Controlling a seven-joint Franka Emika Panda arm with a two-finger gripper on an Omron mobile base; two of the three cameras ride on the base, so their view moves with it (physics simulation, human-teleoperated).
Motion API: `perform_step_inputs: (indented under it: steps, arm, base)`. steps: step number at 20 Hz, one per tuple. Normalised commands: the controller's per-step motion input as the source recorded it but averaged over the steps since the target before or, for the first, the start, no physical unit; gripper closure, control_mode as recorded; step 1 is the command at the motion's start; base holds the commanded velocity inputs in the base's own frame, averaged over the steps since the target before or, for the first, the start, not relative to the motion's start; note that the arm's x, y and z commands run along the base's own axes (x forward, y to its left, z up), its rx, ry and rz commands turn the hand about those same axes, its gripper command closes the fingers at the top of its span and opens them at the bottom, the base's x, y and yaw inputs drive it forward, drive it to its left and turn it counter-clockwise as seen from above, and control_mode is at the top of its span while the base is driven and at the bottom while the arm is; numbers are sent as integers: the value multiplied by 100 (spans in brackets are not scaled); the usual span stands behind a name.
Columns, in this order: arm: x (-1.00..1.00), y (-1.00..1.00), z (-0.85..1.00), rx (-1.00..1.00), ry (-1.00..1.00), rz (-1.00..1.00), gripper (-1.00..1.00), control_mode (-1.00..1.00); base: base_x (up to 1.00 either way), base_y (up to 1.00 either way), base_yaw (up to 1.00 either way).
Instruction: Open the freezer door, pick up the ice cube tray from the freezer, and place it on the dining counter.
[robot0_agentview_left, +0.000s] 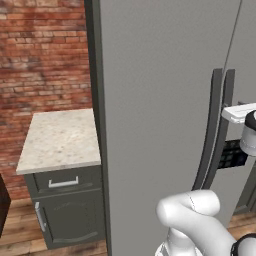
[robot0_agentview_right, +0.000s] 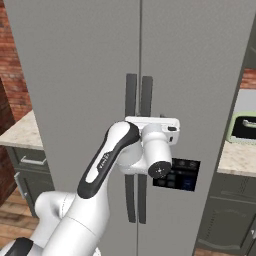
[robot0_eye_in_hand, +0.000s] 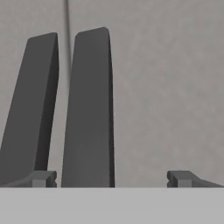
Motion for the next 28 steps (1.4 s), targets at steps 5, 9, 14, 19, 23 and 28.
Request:
perform_step_inputs:
  steps: [5,9,14,19,23,28]
  arm:
    - [2,0,0,0,0,0,-100,-100]
    - [5,0,0,0,0,0,-100,-100]
    - [0,0,0,0,0,0,-100,-100]
    - [0,0,0,0,0,0,-100,-100]
    - [0,0,0,0,0,0,-100,-100]
    - [0,0,0,0,0,0,-100,-100]
  base:
    - [0,0,0]
    - [0,0,0]
    - [0,0,0]
    - [0,0,0]
    - [0,0,0]
    - [0,0,0]
